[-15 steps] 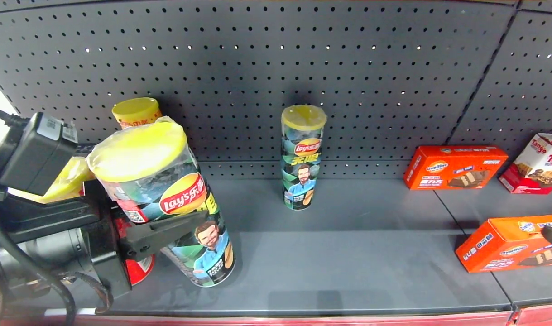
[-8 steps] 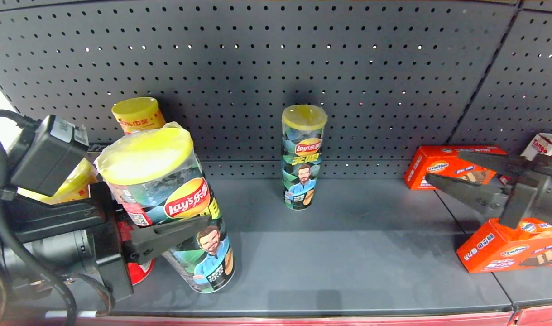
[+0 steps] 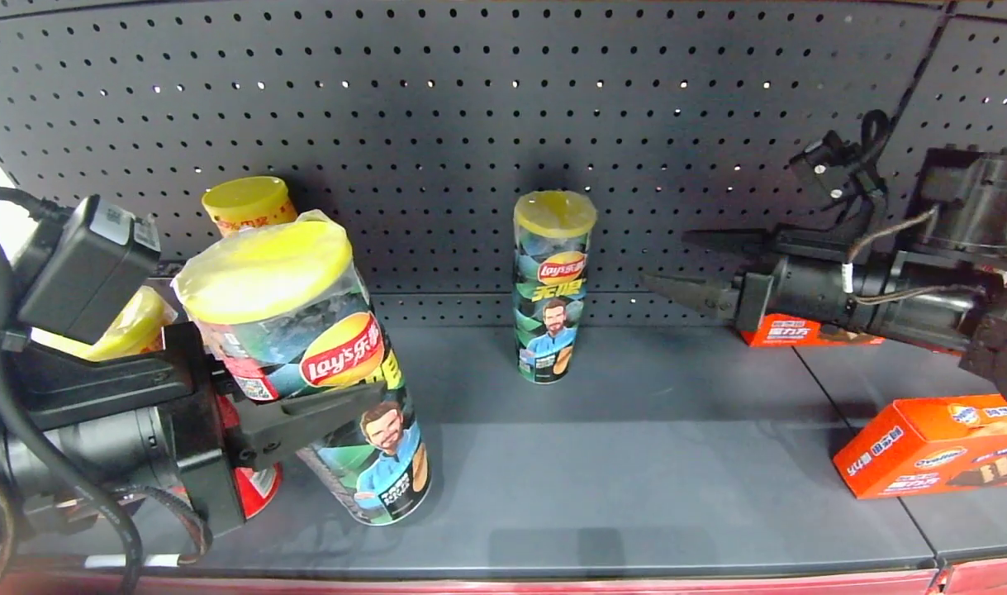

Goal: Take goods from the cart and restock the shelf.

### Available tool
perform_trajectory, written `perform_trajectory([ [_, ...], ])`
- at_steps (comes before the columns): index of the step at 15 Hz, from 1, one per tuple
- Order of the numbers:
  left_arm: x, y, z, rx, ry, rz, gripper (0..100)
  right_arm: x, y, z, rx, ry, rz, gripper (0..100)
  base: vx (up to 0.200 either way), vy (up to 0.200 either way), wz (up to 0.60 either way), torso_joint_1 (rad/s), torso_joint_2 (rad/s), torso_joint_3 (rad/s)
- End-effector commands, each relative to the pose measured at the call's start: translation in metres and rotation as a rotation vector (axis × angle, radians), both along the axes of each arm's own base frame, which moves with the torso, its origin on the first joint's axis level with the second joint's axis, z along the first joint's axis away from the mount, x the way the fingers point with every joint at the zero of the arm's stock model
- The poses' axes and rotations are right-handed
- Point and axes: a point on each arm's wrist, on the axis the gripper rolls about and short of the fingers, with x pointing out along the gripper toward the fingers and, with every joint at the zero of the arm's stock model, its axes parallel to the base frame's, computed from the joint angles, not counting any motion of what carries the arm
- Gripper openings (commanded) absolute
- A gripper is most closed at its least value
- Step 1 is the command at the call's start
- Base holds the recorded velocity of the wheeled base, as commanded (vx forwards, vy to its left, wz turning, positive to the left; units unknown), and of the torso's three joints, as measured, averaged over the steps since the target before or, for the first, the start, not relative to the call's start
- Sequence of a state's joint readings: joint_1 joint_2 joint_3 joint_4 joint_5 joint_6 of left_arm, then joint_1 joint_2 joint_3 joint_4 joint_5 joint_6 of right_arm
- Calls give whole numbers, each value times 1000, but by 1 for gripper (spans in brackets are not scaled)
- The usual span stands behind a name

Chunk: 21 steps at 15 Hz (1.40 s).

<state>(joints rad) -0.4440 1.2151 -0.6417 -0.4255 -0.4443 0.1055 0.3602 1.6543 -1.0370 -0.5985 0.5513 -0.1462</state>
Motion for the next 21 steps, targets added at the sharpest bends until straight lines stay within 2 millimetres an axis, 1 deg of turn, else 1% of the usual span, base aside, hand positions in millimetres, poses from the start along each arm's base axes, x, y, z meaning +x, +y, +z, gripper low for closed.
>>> perform_trajectory([
  [1,1,0,1,-2,-1,0,0,33,27,-1,-9,32,138,100,0,0,0,0,0,0],
  [4,3,-1,-1,1,6,-1,0,46,48,-9,-12,40,233,100,0,0,0,0,0,0],
  [6,4,-2,0,-1,7,-13,0,51,58,-13,-12,44,282,100,0,0,0,0,0,0],
  [12,5,-2,-1,-2,8,-15,0,68,68,-27,-18,65,302,100,0,0,0,0,0,0],
  [16,5,-2,-1,-2,8,-15,0,75,75,-41,-29,86,314,100,0,0,0,0,0,0],
  [18,6,1,-1,-1,7,2,0,79,80,-49,-38,96,321,100,0,0,0,0,0,0],
  [21,7,2,1,-4,3,5,0,86,89,-56,-40,97,331,100,0,0,0,0,0,0],
])
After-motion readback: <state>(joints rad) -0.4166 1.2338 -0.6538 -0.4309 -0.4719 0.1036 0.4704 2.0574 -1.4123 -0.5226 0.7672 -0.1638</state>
